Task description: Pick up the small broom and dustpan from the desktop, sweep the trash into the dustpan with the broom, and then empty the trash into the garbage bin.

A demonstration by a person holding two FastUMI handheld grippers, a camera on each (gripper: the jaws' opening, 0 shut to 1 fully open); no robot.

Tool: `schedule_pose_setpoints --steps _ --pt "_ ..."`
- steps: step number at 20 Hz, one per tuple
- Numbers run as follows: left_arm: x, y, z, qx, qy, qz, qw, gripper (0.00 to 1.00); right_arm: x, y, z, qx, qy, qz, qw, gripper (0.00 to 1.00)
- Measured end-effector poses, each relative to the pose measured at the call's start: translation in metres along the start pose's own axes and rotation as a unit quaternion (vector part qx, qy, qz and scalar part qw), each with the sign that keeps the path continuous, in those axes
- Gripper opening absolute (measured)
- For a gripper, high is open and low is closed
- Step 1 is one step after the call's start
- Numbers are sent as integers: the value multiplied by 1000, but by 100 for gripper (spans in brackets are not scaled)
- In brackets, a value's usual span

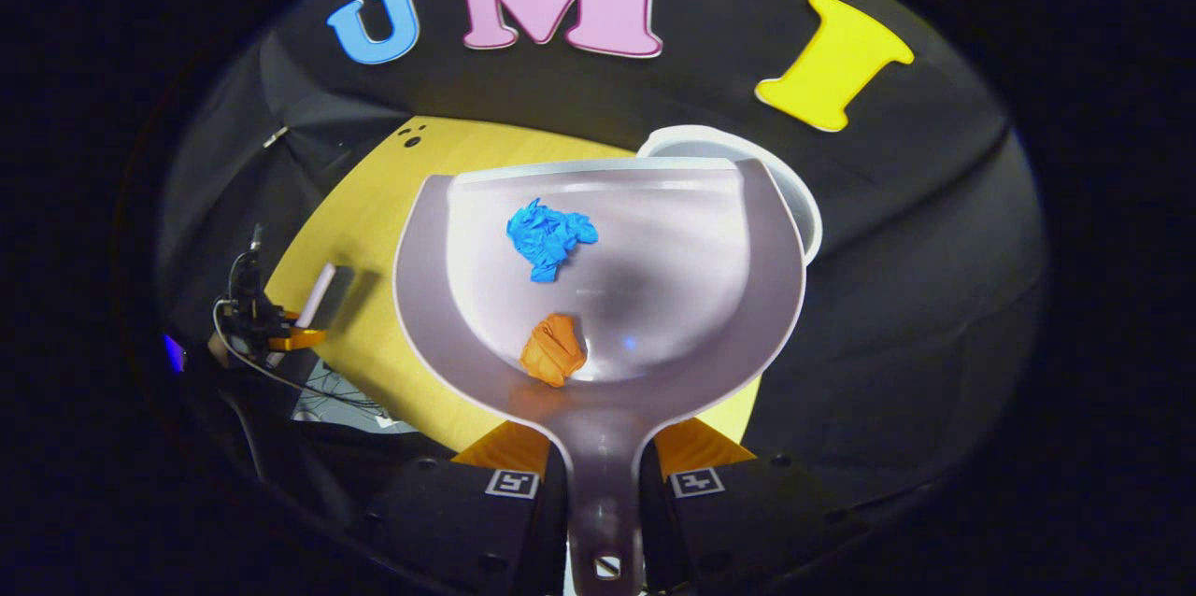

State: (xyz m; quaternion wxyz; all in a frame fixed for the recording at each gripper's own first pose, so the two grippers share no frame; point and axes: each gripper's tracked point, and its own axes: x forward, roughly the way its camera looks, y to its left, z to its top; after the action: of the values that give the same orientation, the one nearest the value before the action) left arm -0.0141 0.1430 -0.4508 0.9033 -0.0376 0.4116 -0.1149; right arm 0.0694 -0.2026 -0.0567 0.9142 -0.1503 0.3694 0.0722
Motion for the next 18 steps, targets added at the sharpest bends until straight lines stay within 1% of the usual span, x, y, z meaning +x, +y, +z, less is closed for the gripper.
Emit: schedule_pose_setpoints --steps 1,2,3,4,5,6,10,12,13,16,18 --pt "-3 1 1 -5 -2 1 1000 25 2 -11 6 7 -2 -6 1000 36" --pt "-6 1 2 -10 -5 2 1000 25 5 -22 13 16 -6 -12 1000 31" --pt "-9 2 2 -15 -6 3 1000 25 10 -33 21 24 -9 -20 999 36" --pt "-10 1 3 -19 -7 6 1000 25 17 -47 26 28 -11 -29 999 31" --pt "-12 2 4 -22 -8 9 1000 25 23 -59 32 29 -14 -38 999 31" --pt "-12 2 6 -25 -8 13 1000 25 28 -72 38 30 -19 -50 998 36" --pt "-14 5 8 -37 -7 24 999 25 52 -121 57 35 -31 -105 993 36" --pt "-15 7 10 -37 -4 34 999 27 62 -137 63 38 -34 -122 991 36" --pt "-16 8 13 -39 -5 36 999 24 67 -142 63 37 -33 -130 990 36" --pt "-17 7 16 -46 -7 39 998 27 81 -156 62 -1 -21 -161 987 36" --pt "-14 7 19 -48 -6 40 998 24 90 -164 65 -53 -14 -188 981 36"
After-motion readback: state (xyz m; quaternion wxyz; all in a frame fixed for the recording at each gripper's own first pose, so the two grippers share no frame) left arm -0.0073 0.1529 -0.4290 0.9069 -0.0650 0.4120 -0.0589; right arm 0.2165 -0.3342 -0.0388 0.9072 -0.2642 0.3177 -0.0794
